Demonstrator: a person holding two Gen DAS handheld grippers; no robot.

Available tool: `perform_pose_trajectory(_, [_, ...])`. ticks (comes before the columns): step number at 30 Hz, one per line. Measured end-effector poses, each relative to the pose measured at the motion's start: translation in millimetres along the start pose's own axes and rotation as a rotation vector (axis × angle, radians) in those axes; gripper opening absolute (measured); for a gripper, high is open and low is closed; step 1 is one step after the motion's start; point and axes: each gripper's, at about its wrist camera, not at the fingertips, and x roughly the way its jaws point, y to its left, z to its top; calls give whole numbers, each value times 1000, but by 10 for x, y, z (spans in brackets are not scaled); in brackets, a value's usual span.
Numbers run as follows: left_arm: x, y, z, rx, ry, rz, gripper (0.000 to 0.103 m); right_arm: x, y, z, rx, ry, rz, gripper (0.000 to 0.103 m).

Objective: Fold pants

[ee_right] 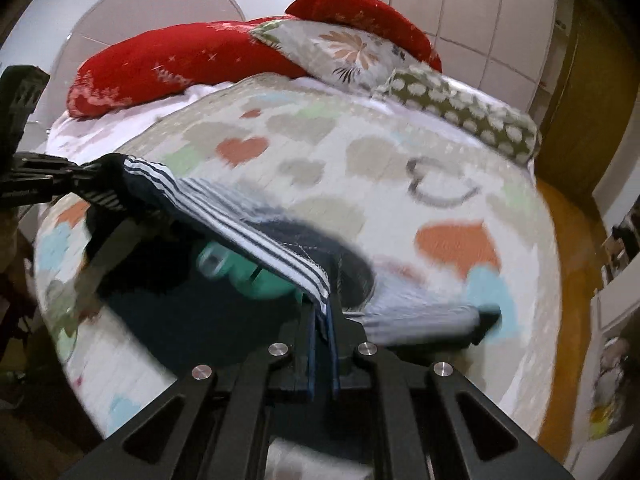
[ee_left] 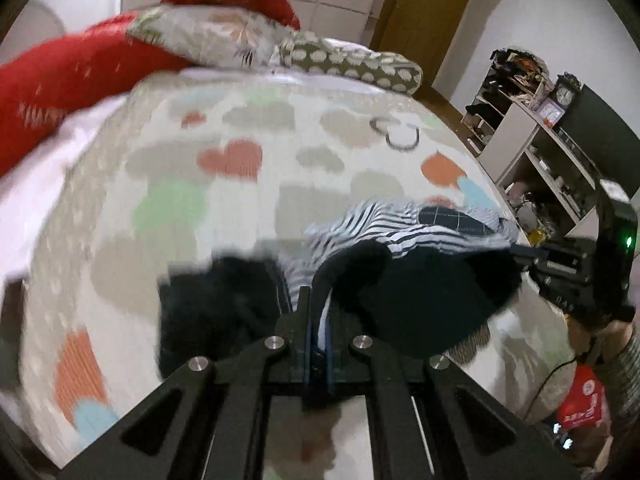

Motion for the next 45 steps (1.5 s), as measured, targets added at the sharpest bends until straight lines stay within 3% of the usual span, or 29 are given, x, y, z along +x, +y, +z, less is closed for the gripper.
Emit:
perform_pose_trajectory(5, [286,37,-521,-53,85,112,9,95,154,-605,66,28,-8,10])
perform_pose_trajectory(7, [238,49,-662,-77,86,125,10,100,128,-811,126,29,-46,23])
perform_pose_trajectory(9, [62,54,-754,-110,70,87,14,-68,36,-989,212,-10,-74,34])
perform_pose_trajectory(11, [-165,58,-819,-136,32,72,32,-269,-94,-1109,287,-58,-82,44])
perform_pose_trajectory(13, [-334,46,-850,-145,-14,78,40,-507,-303,-1233,371,-116,-123,54])
perform_pose_trajectory(15, [-468,14,-850,-146,-51,89,41,-633,-544,-1283,446,-144,-150,63])
perform_pose_trajectory(19, [-590,-41,-782,-168,-93,78,46,-667,-819,-1236,568,-178,-170,63])
perform_pose_trajectory(24, [-529,-147,-759,-164,-89,56,47,-442,-837,-758,617,-199,-83,63])
perform_pose_trajectory(28, [-451,-212,-820,-165,-53,29,47,-38,-818,-412,623,-142,-167,62])
perform_pose_trajectory(29, [-435,-222,-834,-164,-45,24,47,50,-823,-373,615,-115,-170,39])
perform_pose_trajectory(30, [-428,-227,-845,-162,-40,22,47,187,-836,-338,610,-52,-157,10])
perform_pose_trajectory(32, [-421,-224,-865,-159,-39,18,47,187,-848,-364,638,-42,-116,10])
perform_pose_trajectory(38, [-359,-208,-880,-175,-24,-19,47,-479,-873,-735,765,-197,25,10])
perform_pose_trajectory(41, [-333,-254,-893,-167,-8,-26,47,-503,-930,-1007,793,-187,4,15])
perform_pose_trajectory(42, [-344,-274,-897,-160,-8,-25,47,-442,-962,-1106,792,-156,-36,20])
perform_pose_trajectory(44, [-375,-300,-898,-147,-18,-14,47,-422,-1000,-1213,799,-153,-30,27])
perform_pose_trajectory(45, [-385,-300,-891,-148,-24,-11,47,-434,-1001,-1232,801,-164,-20,42])
